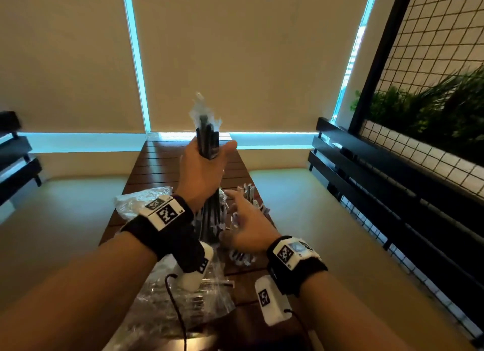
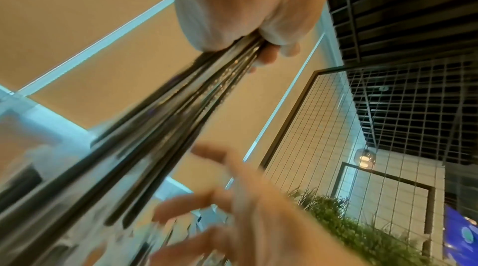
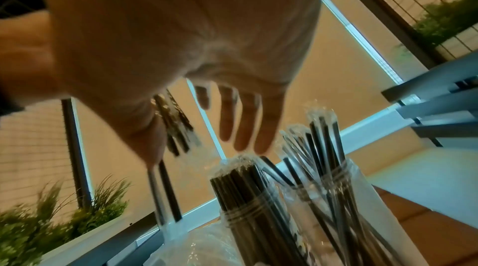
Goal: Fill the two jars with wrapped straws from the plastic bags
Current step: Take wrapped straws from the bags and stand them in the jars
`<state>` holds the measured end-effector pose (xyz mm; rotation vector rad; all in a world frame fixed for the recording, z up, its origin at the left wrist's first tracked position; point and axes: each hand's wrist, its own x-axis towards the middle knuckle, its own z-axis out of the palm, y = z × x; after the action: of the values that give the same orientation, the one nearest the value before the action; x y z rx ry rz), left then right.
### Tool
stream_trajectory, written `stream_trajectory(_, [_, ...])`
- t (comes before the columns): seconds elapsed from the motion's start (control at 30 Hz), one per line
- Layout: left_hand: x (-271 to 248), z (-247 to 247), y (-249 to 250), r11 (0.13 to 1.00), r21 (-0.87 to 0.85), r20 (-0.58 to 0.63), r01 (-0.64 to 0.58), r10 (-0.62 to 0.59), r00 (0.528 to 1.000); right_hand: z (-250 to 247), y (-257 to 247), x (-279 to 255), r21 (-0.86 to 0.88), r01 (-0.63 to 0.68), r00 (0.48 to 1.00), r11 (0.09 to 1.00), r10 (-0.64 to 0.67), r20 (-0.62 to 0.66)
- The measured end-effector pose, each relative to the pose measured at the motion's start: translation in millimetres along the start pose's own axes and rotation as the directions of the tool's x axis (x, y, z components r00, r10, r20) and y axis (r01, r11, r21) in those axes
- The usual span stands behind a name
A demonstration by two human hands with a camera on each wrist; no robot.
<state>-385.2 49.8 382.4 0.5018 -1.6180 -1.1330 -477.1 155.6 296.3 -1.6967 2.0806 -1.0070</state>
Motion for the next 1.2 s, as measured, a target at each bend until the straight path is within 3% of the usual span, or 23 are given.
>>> stream_trajectory(0.07, [1.9,-3.4,12.7,0.997,-0.065,0.039,-0.030,0.033,0.999,5.8,1.1,3.3,0.010,-0.114,0.985,0.993,0.111,0.133])
stream_trajectory(0.27, [-7.9,-4.9,29.9,0.984,-0.153,0.183,-0.094,0.122,0.976,10.7,-28.0,17.6,0.234,-0.310,0.928,0.921,0.240,0.286])
stream_trajectory(0.33, [-8.1,-6.4,32.2,0.981,-0.164,0.175,-0.101,0.130,0.976,6.1,-33.4,17.5,0.295,-0.356,0.905,0.887,0.249,0.345])
stream_trajectory(0.47, [-7.9,-9.9,37.6,0.975,-0.192,0.120,-0.115,0.140,0.983,3.5,-33.2,13.2,0.338,-0.518,0.794,0.786,0.296,0.531])
stream_trajectory(0.5, [-8.0,-9.5,38.7,0.975,-0.192,0.112,-0.112,0.136,0.984,3.7,-31.2,13.3,0.347,-0.528,0.788,0.775,0.297,0.539])
stream_trajectory(0.57, [-6.9,-9.0,40.0,0.977,-0.189,0.105,-0.100,0.121,0.987,5.5,-26.8,15.7,0.370,-0.521,0.812,0.769,0.314,0.492])
stream_trajectory(0.67, [-6.0,-7.7,32.8,0.984,-0.153,0.129,-0.088,0.108,0.986,9.1,-22.8,29.5,0.325,-0.467,0.873,0.822,0.372,0.315])
stream_trajectory(0.77, [-13.5,-2.3,20.4,0.995,-0.074,0.162,-0.064,0.076,0.984,8.0,-27.1,43.0,0.439,-0.377,0.926,0.816,0.320,0.201])
stream_trajectory(0.87, [-16.3,1.1,14.1,0.999,-0.023,0.154,-0.045,0.048,0.987,8.4,-25.6,45.9,0.461,-0.353,0.934,0.814,0.273,0.232])
stream_trajectory(1.0, [-9.8,5.5,22.2,0.993,-0.094,0.156,-0.065,0.080,0.984,7.1,-10.2,35.7,0.512,-0.474,0.877,0.716,0.337,0.342])
stream_trajectory(1.2, [-19.2,18.9,6.6,0.997,-0.061,0.224,-0.048,0.061,0.973,4.8,-9.9,48.1,0.598,-0.343,0.935,0.725,0.202,0.291])
